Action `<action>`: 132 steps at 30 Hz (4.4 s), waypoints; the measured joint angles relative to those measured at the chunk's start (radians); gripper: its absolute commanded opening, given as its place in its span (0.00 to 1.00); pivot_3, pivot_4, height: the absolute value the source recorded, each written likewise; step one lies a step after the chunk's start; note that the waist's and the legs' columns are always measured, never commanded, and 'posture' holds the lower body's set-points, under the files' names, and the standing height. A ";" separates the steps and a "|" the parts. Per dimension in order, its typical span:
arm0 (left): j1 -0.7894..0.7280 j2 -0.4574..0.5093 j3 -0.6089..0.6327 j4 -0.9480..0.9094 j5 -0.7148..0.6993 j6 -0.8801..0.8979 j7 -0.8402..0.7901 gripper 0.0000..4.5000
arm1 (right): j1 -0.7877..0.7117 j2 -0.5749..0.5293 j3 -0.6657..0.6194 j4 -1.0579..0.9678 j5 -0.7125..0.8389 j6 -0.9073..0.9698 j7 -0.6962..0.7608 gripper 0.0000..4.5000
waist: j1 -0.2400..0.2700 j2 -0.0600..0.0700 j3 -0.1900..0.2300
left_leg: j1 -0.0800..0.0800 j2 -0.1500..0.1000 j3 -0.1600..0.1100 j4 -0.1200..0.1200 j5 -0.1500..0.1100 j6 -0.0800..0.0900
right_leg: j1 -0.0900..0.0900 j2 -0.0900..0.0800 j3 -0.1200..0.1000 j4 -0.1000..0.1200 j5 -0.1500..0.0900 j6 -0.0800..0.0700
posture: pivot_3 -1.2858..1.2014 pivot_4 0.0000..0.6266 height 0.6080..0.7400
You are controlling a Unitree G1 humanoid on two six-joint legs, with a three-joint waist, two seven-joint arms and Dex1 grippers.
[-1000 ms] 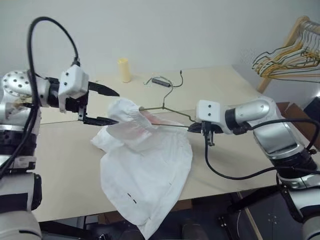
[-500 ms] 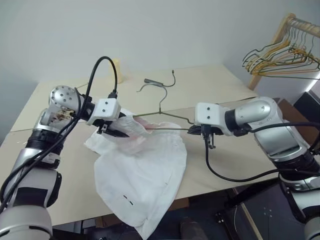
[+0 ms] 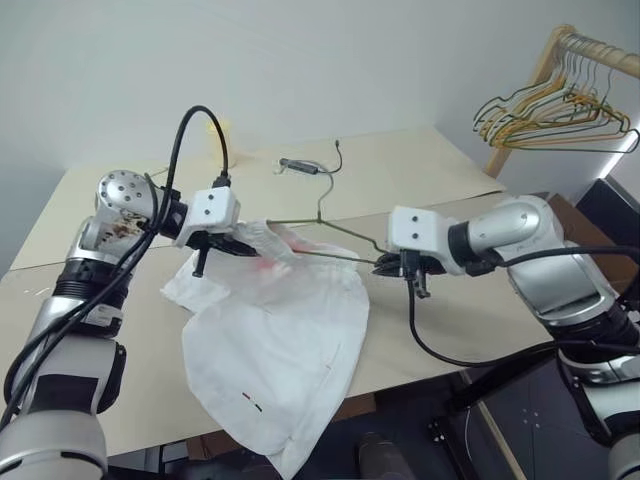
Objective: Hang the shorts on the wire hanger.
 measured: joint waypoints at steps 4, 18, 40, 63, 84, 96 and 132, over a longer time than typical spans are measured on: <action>0.018 0.015 0.034 -0.033 -0.018 0.062 0.000 0.00 | 0.021 -0.029 -0.063 0.065 0.007 0.004 -0.044 0.73 | 0.000 0.000 0.000 | 0.000 0.000 0.000 0.000 0.000 0.000 | 0.000 -0.001 0.000 0.000 0.000 0.000 | 0.46 0.00 1.00; 0.192 0.048 0.141 -0.180 -0.065 0.237 0.124 0.00 | 0.287 0.215 -0.329 0.232 0.208 0.087 -0.264 1.00 | -0.019 0.000 0.000 | 0.004 0.001 0.000 0.000 0.000 0.000 | 0.003 -0.001 0.001 0.002 0.000 0.000 | 0.46 0.04 1.00; 0.215 0.046 0.142 -0.205 -0.076 0.257 0.122 0.00 | 0.196 0.490 -0.232 0.332 0.289 0.235 -0.483 0.15 | -0.028 0.000 -0.001 | 0.003 0.000 -0.002 0.000 0.000 0.000 | 0.001 -0.001 0.001 0.003 0.000 0.000 | 0.47 0.01 1.00; 0.272 0.114 0.139 -0.112 -0.045 0.129 0.117 0.00 | 0.261 0.318 -0.358 0.275 0.383 0.171 -0.488 0.01 | -0.050 -0.001 -0.001 | 0.002 0.000 -0.002 0.000 0.001 0.000 | 0.001 -0.002 0.001 0.003 0.000 0.000 | 0.45 0.01 1.00; 0.321 0.137 0.113 -0.119 0.002 0.093 0.125 0.00 | 0.267 0.247 -0.359 0.242 0.420 0.110 -0.471 0.01 | -0.050 -0.001 -0.001 | 0.003 0.001 -0.001 0.000 0.001 0.000 | 0.002 -0.002 0.001 0.003 0.000 0.000 | 0.45 0.02 1.00; 0.282 0.096 0.059 -0.062 0.050 0.072 0.140 0.00 | 0.183 0.221 -0.349 0.103 0.428 0.105 -0.439 0.01 | -0.046 -0.001 -0.001 | 0.002 0.001 -0.002 0.000 0.001 0.000 | 0.002 -0.002 0.000 0.003 0.000 0.000 | 0.45 0.02 1.00; 0.151 -0.014 0.049 0.064 0.113 0.231 0.204 0.00 | 0.318 0.114 0.030 -0.171 0.015 -0.079 -0.487 0.01 | -0.051 -0.004 -0.003 | 0.002 0.000 -0.001 0.000 0.001 0.000 | 0.001 -0.002 0.000 0.003 0.000 0.000 | 0.44 0.01 1.00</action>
